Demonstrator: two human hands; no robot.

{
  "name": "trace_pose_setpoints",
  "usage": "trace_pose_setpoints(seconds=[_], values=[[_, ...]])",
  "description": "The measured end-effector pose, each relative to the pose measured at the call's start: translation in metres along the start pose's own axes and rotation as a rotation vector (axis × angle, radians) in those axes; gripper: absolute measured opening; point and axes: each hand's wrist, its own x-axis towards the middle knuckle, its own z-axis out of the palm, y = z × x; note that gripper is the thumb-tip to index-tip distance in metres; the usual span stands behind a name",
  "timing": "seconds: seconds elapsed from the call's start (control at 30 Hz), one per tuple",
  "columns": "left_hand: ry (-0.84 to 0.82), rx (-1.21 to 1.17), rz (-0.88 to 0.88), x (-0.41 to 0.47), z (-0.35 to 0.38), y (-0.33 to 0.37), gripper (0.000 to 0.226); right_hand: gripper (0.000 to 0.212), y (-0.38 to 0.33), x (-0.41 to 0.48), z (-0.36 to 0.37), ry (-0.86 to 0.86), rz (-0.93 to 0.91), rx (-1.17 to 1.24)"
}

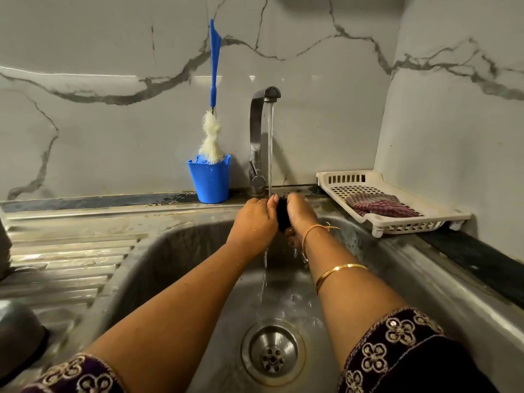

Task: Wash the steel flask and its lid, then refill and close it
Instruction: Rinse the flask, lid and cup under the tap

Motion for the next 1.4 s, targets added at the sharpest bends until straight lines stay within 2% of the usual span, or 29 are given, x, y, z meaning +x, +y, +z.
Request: trace_pose_setpoints(seconds=[0.17, 0.27, 0.4, 0.5, 0.57, 0.63, 0.7, 0.77, 0.9, 1.03, 1.1, 1.17, 1.3, 1.4], values=[[-0.022, -0.095, -0.127, 0.003, 0.000, -0.004, 0.038, 0.025, 0.000, 0.002, 0.003, -0.015, 0.056, -0.026], [-0.088, -0.142, -0.205, 0.009, 0.000, -0.002, 0.041, 0.030, 0.001, 0.000, -0.001, -0.047, 0.149, 0.033], [-0.099, -0.370, -0.425, 0.019, 0.000, 0.003, 0.049, 0.039, 0.002, -0.004, -0.006, -0.237, 0.311, 0.261], [-0.043, -0.376, -0.462, 0.021, -0.001, 0.002, 0.052, 0.039, 0.000, -0.007, -0.007, -0.321, 0.352, 0.369], [-0.097, -0.533, -0.487, 0.019, 0.000, 0.005, 0.047, 0.038, 0.000, -0.008, -0.007, -0.328, 0.363, 0.401], [-0.205, -0.787, -0.618, 0.018, 0.001, 0.011, 0.040, 0.040, 0.000, -0.006, -0.006, -0.321, 0.376, 0.383], [-0.219, -0.919, -0.692, 0.016, -0.001, 0.013, 0.030, 0.044, 0.001, -0.005, -0.003, -0.320, 0.371, 0.326], [-0.163, -0.852, -0.659, 0.018, 0.002, 0.009, 0.031, 0.046, 0.001, -0.006, -0.001, -0.310, 0.346, 0.275], [-0.045, -0.697, -0.570, 0.021, 0.006, 0.000, 0.053, 0.043, 0.001, -0.004, 0.002, -0.344, 0.207, 0.242], [-0.136, -0.801, -0.526, 0.020, 0.001, 0.004, 0.070, 0.028, -0.003, -0.005, 0.000, -0.387, 0.102, 0.319], [-0.167, -0.941, -0.559, 0.020, -0.001, 0.010, 0.068, 0.027, -0.003, -0.005, -0.004, -0.354, 0.108, 0.349], [-0.098, -0.997, -0.608, 0.023, -0.001, 0.012, 0.064, 0.026, -0.002, -0.005, -0.006, -0.373, 0.124, 0.377], [0.040, -0.966, -0.718, 0.026, -0.004, 0.002, 0.062, 0.023, 0.001, -0.003, 0.000, -0.399, 0.092, 0.209], [0.038, -0.909, -0.831, 0.027, -0.001, -0.011, 0.064, 0.028, 0.001, -0.003, 0.003, -0.384, 0.097, 0.119]])
